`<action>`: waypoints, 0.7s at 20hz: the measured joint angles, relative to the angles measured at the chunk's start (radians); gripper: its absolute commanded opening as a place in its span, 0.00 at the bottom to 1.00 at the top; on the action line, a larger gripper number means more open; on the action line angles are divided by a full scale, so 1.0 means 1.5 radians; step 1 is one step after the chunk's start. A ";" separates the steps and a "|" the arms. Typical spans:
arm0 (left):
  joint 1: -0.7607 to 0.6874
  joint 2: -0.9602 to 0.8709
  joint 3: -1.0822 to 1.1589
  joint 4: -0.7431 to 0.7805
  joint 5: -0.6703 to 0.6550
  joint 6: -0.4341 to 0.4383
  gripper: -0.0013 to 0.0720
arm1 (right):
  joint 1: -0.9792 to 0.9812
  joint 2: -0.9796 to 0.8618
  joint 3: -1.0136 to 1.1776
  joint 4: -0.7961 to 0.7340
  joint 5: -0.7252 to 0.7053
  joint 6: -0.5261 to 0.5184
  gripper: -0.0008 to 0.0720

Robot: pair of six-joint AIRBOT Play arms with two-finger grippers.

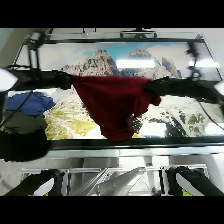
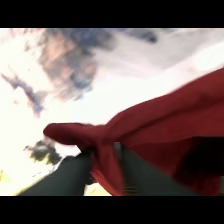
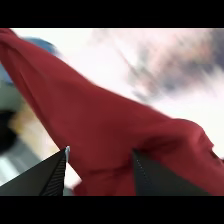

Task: Fold the shirts.

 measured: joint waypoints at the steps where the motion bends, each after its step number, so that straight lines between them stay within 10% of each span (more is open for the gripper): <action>1: 0.016 -0.046 0.015 0.001 -0.002 0.003 1.00 | -0.011 -0.041 0.003 -0.005 -0.013 0.002 0.64; 7: 0.108 -0.201 0.078 -0.025 -0.132 -0.028 0.96 | -0.115 -0.158 0.026 -0.035 -0.007 0.023 0.83; 14: 0.038 -0.112 -0.271 -0.160 -0.150 -0.005 0.96 | -0.146 -0.176 -0.052 -0.122 0.062 0.060 0.83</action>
